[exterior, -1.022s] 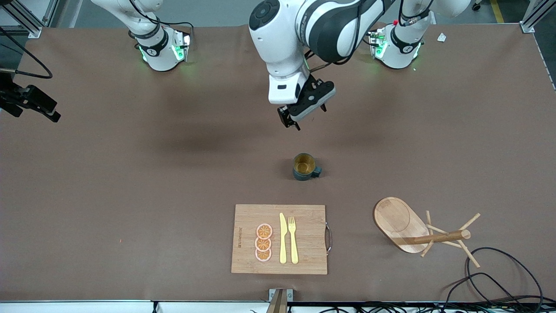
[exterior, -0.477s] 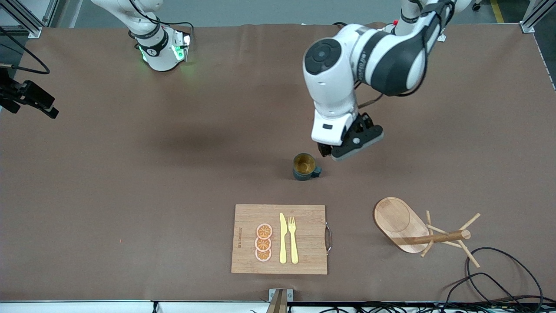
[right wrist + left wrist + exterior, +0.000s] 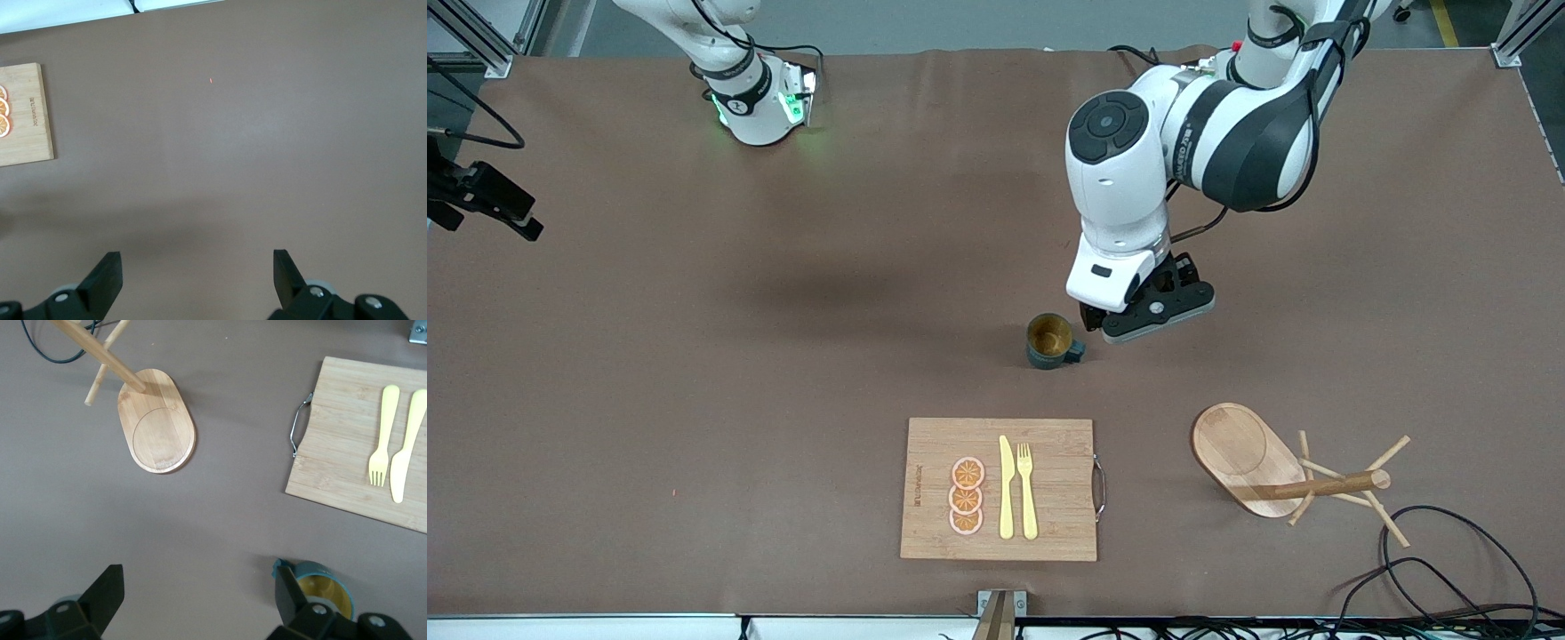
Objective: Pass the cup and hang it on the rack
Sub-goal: 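Lower the left gripper and grasp the teal mug rim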
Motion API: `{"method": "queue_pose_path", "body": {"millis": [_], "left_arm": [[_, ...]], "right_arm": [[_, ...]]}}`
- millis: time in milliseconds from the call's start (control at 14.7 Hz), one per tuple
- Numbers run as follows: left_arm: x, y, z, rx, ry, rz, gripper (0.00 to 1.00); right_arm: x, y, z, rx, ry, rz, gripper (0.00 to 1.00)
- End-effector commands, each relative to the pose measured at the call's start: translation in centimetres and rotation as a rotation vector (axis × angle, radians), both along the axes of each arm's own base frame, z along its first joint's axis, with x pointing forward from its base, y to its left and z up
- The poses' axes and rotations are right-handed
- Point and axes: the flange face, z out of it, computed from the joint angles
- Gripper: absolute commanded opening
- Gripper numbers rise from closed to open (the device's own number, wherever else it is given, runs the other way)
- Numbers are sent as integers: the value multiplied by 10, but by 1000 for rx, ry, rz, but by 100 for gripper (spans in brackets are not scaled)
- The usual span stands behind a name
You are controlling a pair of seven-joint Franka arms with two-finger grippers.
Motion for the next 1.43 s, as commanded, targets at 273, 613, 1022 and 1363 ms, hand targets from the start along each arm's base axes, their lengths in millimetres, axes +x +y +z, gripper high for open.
{"method": "queue_pose_path", "body": {"millis": [273, 613, 1022, 1363], "left_arm": [[-23, -50, -47, -4, 8, 38, 98], [-50, -103, -90, -44, -62, 122, 99], [-81, -141, -139, -15, -174, 237, 98], [-90, -151, -154, -19, -254, 331, 99]], "right_arm": [[0, 1, 14, 19, -17, 28, 100], [-6, 8, 12, 53, 23, 42, 100], [-10, 7, 9, 48, 51, 31, 100], [-12, 9, 6, 58, 74, 34, 100]]}}
